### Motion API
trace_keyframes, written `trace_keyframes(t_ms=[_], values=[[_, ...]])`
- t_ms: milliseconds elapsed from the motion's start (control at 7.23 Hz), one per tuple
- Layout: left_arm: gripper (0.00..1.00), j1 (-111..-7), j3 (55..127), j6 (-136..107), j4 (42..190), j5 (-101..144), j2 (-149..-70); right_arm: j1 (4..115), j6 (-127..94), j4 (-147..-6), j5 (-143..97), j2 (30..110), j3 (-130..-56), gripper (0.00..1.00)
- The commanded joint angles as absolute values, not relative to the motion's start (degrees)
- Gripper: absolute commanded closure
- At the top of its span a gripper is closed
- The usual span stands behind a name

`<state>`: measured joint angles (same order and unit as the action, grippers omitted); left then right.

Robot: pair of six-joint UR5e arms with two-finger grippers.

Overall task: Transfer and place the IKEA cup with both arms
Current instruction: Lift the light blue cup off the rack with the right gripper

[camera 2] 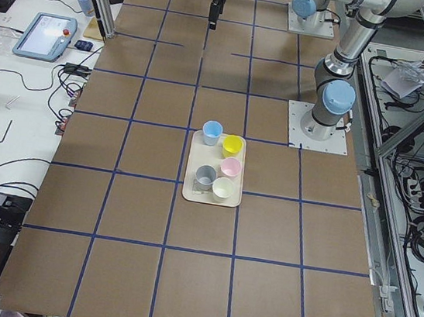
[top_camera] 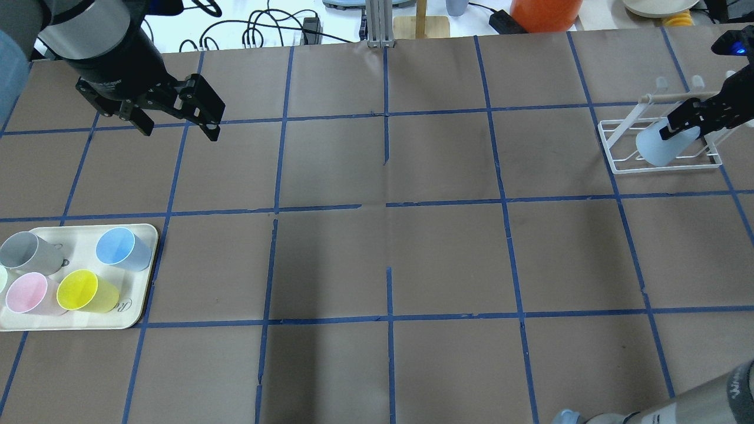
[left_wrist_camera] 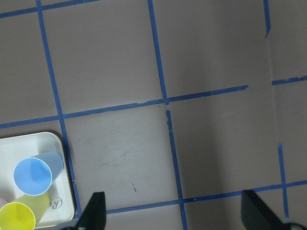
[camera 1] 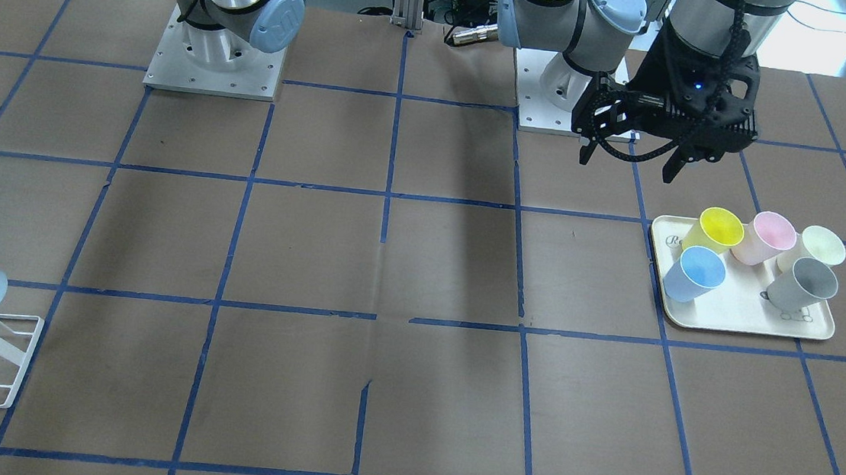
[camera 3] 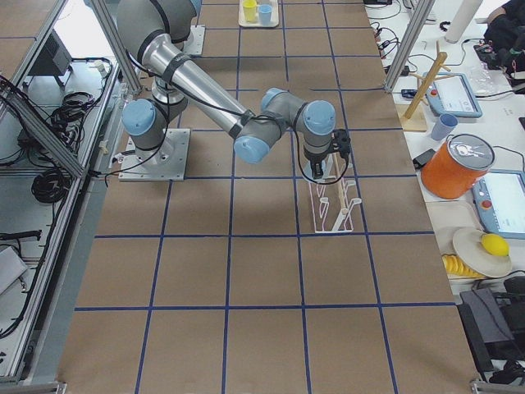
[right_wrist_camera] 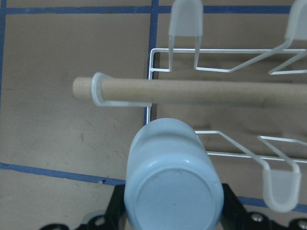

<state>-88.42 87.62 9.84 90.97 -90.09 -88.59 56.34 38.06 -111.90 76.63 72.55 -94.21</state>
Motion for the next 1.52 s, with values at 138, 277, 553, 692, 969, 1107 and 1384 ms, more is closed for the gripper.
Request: trace_keyframes(t_ms=[138,277,553,692,969,1107,1384], values=[[0.00,-88.4,87.6,9.8,91.0,-90.1,-88.6,56.3,38.1,-100.1,77.4,77.9,-89.9,0.78],[0.00,-88.3,87.6,9.8,91.0,-90.1,-88.5,56.3,38.1,-98.4,78.5,78.0,-88.5,0.78],[0.00,-88.2,87.5,9.8,91.0,-90.0,-88.5,56.3,38.1,-93.3,79.6,80.1,-86.8,0.78],[0.00,-88.2,87.5,9.8,90.9,-90.0,-88.5,56.3,38.1,-91.8,81.1,82.1,-86.8,0.78],[0.00,-88.2,87.5,9.8,91.0,-90.0,-88.5,58.4,38.1,-88.9,78.8,84.8,-87.0,0.78],[0.00,-88.2,87.5,9.8,91.0,-89.9,-88.4,62.7,37.5,-88.9,74.3,84.8,-87.0,0.81],[0.00,-87.9,87.5,10.0,91.0,-89.7,-88.4,71.8,30.3,-89.0,66.0,84.4,-87.1,0.82]])
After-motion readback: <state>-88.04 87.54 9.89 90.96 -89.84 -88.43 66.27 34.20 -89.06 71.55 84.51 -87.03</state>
